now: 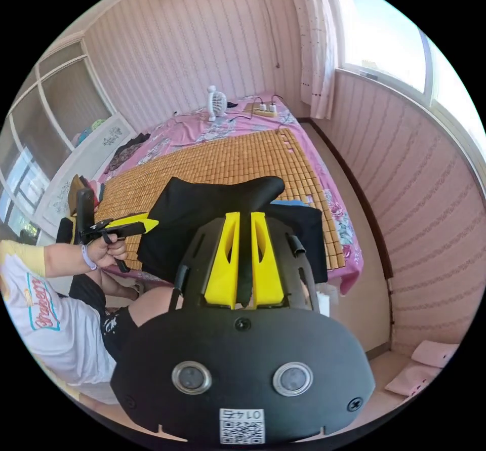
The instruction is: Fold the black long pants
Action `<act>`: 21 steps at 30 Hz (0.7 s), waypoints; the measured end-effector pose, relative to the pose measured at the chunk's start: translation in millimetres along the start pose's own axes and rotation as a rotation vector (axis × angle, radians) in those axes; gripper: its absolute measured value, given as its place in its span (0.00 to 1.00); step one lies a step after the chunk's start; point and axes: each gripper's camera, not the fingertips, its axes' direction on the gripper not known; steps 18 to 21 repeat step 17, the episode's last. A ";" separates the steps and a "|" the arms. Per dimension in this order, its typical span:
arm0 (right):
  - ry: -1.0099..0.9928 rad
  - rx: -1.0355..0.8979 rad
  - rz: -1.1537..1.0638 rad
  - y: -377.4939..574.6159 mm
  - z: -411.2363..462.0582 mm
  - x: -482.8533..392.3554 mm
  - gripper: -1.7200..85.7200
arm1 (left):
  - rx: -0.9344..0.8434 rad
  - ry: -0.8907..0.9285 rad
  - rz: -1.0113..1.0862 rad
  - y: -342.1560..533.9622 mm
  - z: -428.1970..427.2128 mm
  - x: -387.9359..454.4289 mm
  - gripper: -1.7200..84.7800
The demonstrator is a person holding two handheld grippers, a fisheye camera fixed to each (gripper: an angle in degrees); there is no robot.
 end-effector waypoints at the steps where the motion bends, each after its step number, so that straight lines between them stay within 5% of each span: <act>1: 0.057 -0.004 0.081 -1.5 14.5 22.6 0.11 | -0.011 -0.028 -0.047 -2.3 14.8 -11.7 0.10; 4: 0.055 -0.052 0.304 28.7 56.6 56.2 0.13 | -0.135 -0.112 -0.092 15.3 33.6 -44.2 0.10; 7: 0.036 0.000 0.270 85.9 76.6 24.3 0.14 | -0.245 -0.068 -0.085 52.2 7.4 -70.2 0.08; 11: 0.086 0.005 0.121 175.7 87.0 -54.5 0.13 | -0.240 -0.089 -0.012 118.4 -80.8 -77.9 0.03; 16: 0.040 -0.082 0.202 290.0 90.2 -155.2 0.07 | -0.157 -0.414 0.020 231.0 -233.8 -45.9 0.01; 21: 0.040 -0.057 0.218 296.9 86.2 -164.9 0.06 | -0.139 -0.467 0.018 242.3 -249.3 -40.0 0.01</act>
